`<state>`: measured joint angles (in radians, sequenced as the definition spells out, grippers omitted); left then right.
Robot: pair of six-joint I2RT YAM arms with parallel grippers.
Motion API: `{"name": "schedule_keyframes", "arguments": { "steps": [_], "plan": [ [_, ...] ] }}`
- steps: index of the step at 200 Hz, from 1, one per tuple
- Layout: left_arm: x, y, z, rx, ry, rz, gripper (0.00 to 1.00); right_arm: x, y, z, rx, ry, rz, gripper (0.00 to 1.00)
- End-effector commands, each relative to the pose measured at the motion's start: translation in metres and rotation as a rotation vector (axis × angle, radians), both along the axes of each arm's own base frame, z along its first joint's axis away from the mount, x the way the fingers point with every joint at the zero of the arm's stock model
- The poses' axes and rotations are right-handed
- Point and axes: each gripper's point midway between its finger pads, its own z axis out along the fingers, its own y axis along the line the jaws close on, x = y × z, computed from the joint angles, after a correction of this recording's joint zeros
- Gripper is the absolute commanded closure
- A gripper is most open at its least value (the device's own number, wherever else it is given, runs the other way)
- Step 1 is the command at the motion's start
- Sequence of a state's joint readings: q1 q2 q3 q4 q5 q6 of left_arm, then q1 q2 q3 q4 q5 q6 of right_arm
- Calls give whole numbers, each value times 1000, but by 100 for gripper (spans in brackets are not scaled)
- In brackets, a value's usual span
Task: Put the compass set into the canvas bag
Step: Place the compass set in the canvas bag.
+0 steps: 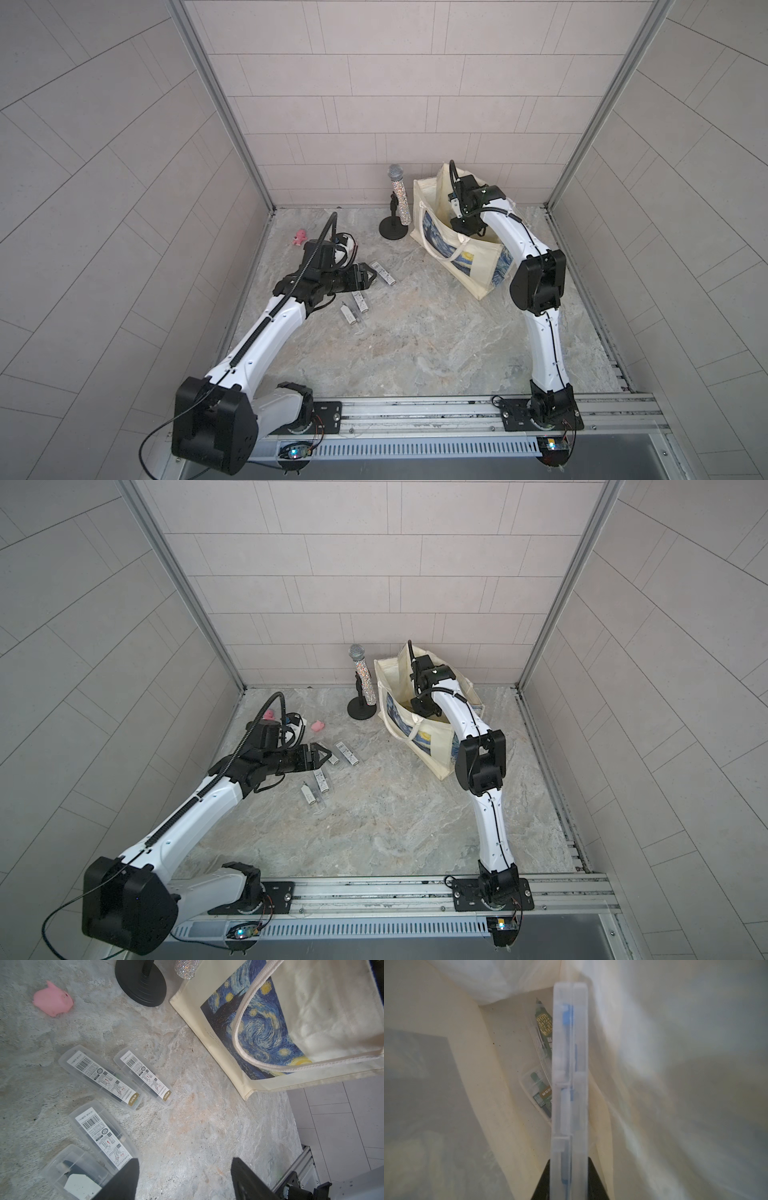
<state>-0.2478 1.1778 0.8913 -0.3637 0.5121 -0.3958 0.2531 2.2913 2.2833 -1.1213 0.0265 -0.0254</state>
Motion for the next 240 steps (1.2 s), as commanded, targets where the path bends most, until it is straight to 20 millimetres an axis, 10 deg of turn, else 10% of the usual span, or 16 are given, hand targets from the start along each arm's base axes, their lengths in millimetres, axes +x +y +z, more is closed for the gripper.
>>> {"name": "schedule_keyframes", "arguments": {
  "steps": [1,94,126,240],
  "plan": [
    [1,2,2,-10,-15,10,25,-4,-6,-6,-36,28,-6,100],
    [0,4,3,-8,-18,15,25,-5,-12,-22,-77,65,-18,100],
    [0,4,4,-9,-20,14,25,-4,-13,-9,-77,43,-28,80],
    [-1,5,4,-8,-21,17,25,-3,-9,30,-24,-44,-45,65]
  ]
}}
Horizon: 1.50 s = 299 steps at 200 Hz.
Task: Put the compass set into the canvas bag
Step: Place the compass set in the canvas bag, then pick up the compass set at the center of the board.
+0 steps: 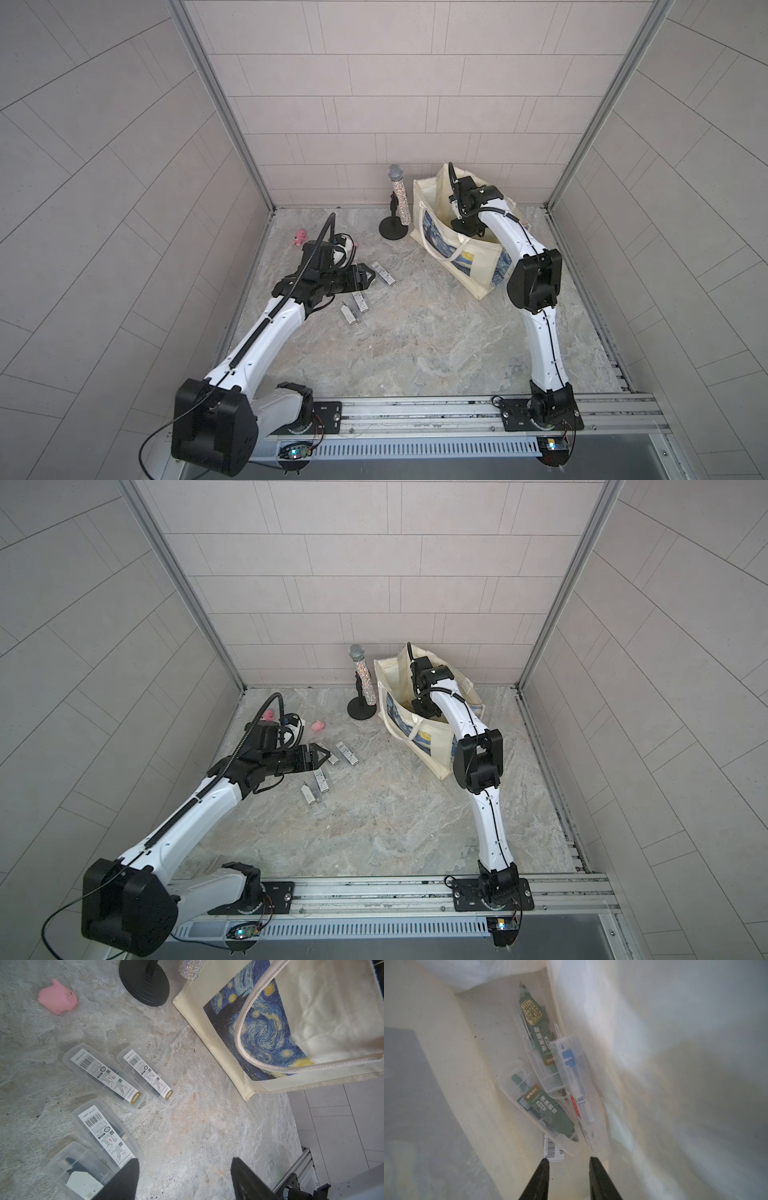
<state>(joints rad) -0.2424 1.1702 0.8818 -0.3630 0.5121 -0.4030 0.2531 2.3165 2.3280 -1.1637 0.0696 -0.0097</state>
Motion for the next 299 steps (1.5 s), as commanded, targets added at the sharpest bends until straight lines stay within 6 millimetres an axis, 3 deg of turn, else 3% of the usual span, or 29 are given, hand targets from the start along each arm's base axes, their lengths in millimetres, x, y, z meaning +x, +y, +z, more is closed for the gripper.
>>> {"name": "schedule_keyframes", "arguments": {
  "steps": [1,38,92,144,176,194,224,255,283,299],
  "plan": [
    [0,3,5,-4,-26,7,25,-3,-1,31,15,-57,-15,65],
    [-1,2,6,-7,-26,2,25,-6,0,53,36,-97,-16,65],
    [-1,2,7,-10,-30,1,25,-18,-1,100,68,-189,-13,64],
    [-2,4,8,-3,-34,8,25,-38,-2,167,91,-355,9,63],
    [-3,4,8,-2,-31,7,25,-59,-7,215,117,-511,-1,62],
    [-4,5,8,0,-32,10,25,-78,-12,248,158,-619,-14,60],
    [-4,4,10,-2,-38,8,25,-116,-11,287,241,-764,10,59],
    [-3,6,8,4,-32,14,25,-161,-2,305,372,-882,38,58],
    [-2,8,6,16,-31,26,25,-188,24,305,560,-930,124,57],
    [-1,9,6,31,-33,29,25,-193,44,291,629,-889,175,57]
  ]
}}
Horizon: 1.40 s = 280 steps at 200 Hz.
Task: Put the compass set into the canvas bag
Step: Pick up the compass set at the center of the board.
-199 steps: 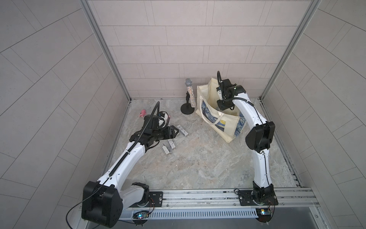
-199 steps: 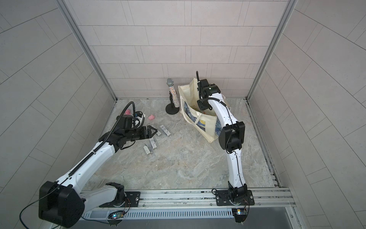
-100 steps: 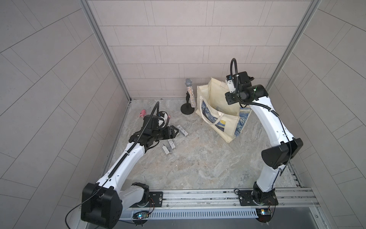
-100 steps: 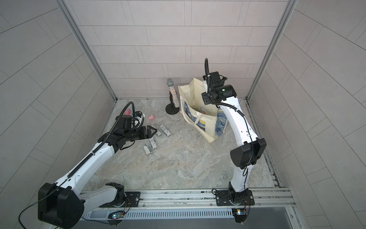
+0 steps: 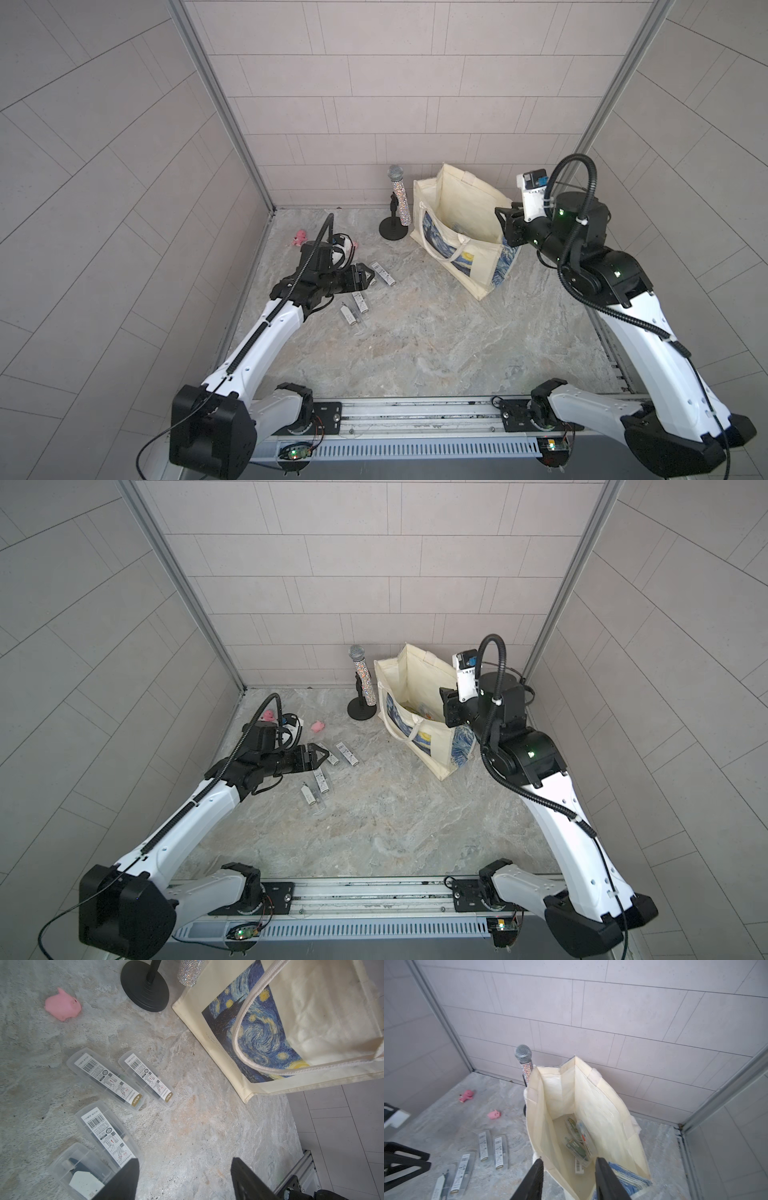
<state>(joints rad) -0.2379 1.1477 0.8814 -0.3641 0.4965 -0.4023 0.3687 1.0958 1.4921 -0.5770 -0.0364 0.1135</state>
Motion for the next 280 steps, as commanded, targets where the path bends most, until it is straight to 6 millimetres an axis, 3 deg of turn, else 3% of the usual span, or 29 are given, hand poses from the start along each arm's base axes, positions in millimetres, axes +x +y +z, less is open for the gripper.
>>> {"name": "schedule_keyframes", "arguments": {
  "steps": [1,22,67,110,198,224,280],
  "plan": [
    [-1,5,0,26,-10,14,25,0,36,-3,116,-21,137,57],
    [0,18,-6,99,16,53,22,-6,63,-24,82,14,211,57],
    [-10,73,-19,311,99,253,21,-19,106,-68,-26,80,315,57],
    [-22,103,-39,417,210,355,21,-34,140,-92,-90,125,442,57],
    [-32,92,-85,424,401,298,21,-33,146,-121,-155,199,456,57],
    [-33,89,-95,413,430,305,26,-31,149,-131,-186,241,461,57],
    [-40,79,-119,448,469,313,28,-28,152,-137,-199,259,466,57]
  ]
}}
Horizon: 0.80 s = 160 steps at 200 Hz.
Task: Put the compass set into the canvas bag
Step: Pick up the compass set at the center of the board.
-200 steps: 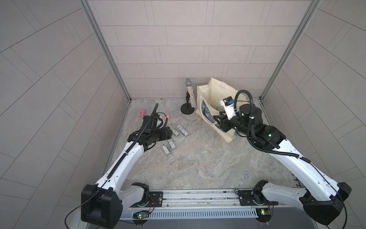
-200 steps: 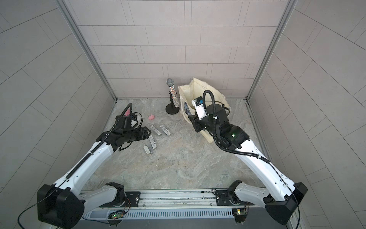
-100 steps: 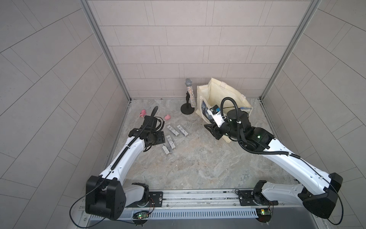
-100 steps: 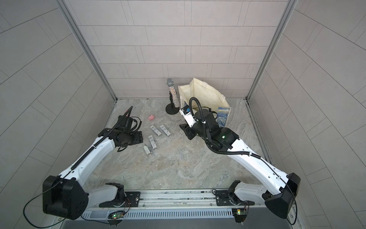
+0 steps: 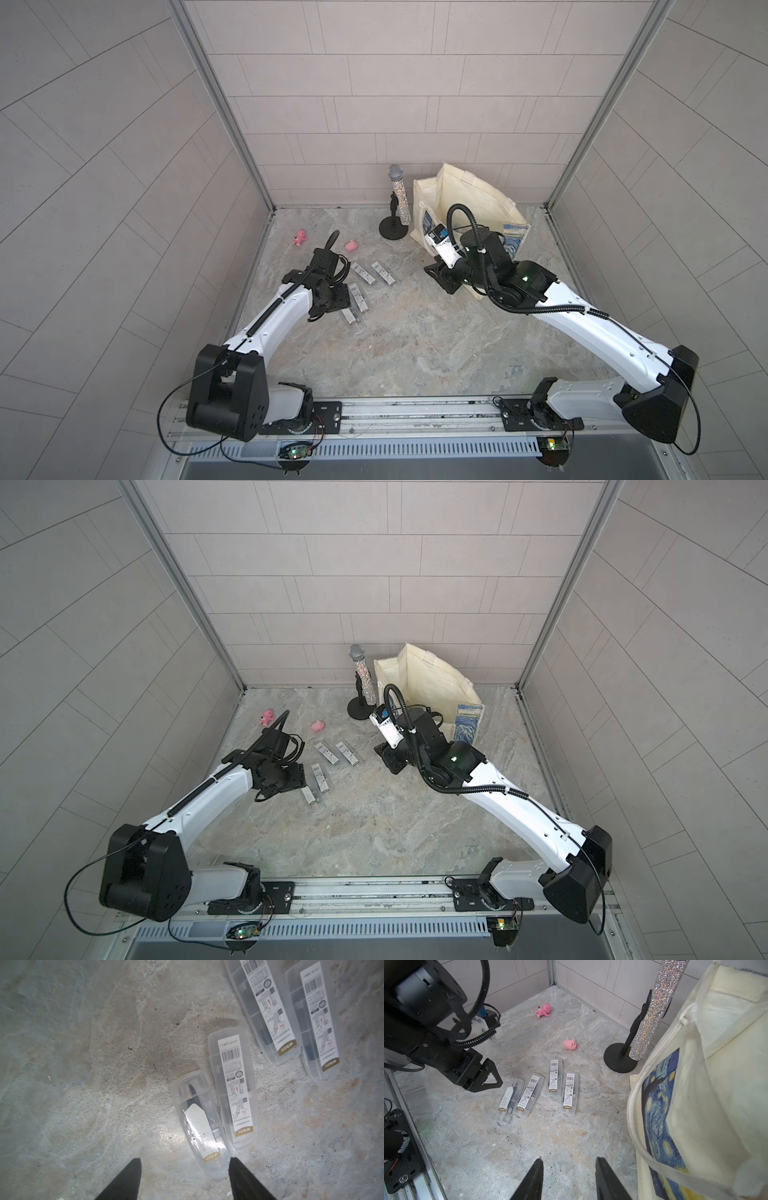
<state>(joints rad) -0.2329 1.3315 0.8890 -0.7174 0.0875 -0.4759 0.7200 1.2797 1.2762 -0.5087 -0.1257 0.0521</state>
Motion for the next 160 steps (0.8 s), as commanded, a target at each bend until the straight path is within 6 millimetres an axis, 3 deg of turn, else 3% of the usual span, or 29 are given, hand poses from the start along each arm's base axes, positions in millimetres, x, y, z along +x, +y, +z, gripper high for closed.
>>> {"name": "schedule_keyframes", "arguments": {
  "steps": [1,160],
  "plan": [
    [-2,-2,-10,30,18,18,28,-1,1,9,-4,-19,13,57],
    [24,-16,-39,141,46,5,27,0,5,2,-18,-4,28,57]
  ]
}}
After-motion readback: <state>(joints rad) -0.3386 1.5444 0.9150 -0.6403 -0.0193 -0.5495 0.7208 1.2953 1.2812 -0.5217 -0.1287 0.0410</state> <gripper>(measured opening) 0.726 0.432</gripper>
